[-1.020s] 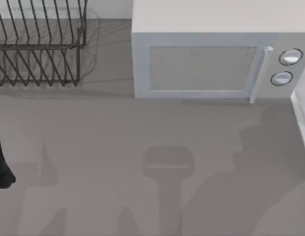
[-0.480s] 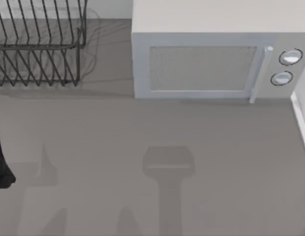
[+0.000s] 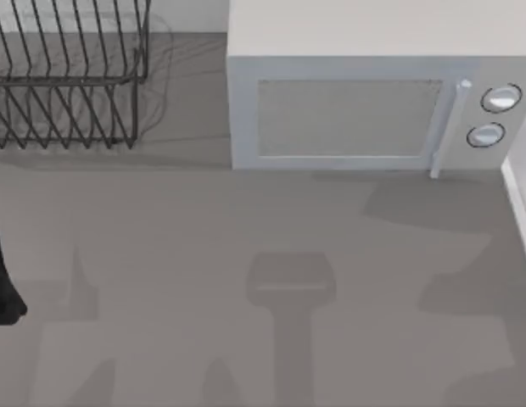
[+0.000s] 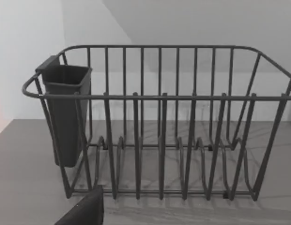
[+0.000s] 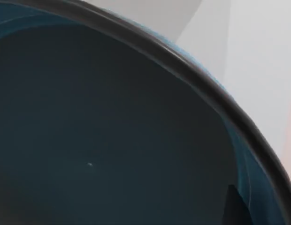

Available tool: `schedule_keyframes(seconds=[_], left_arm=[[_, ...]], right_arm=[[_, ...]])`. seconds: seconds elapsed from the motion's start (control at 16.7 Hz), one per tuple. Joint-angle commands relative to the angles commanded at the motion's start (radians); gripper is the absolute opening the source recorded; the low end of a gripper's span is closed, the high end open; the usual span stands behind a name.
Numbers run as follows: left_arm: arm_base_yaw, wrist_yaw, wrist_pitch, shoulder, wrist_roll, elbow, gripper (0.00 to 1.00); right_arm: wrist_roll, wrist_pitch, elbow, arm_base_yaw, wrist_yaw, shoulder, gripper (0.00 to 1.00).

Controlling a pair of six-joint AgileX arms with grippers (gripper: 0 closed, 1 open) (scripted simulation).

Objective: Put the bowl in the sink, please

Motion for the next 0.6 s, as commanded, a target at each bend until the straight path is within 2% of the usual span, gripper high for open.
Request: schedule_keyframes(seconds=[0.42,0.6], left_arm=[[0.0,0.0,0.0,0.0,0.0,0.0,1.0],[0.0,0.0,0.0,0.0,0.0,0.0,1.0]], right_arm=[[0.0,0.015,0.0,0.001,-0.006,-0.003,0.0],[0.0,0.083,-0.007,-0.002,-0.007,0.063,0.0]])
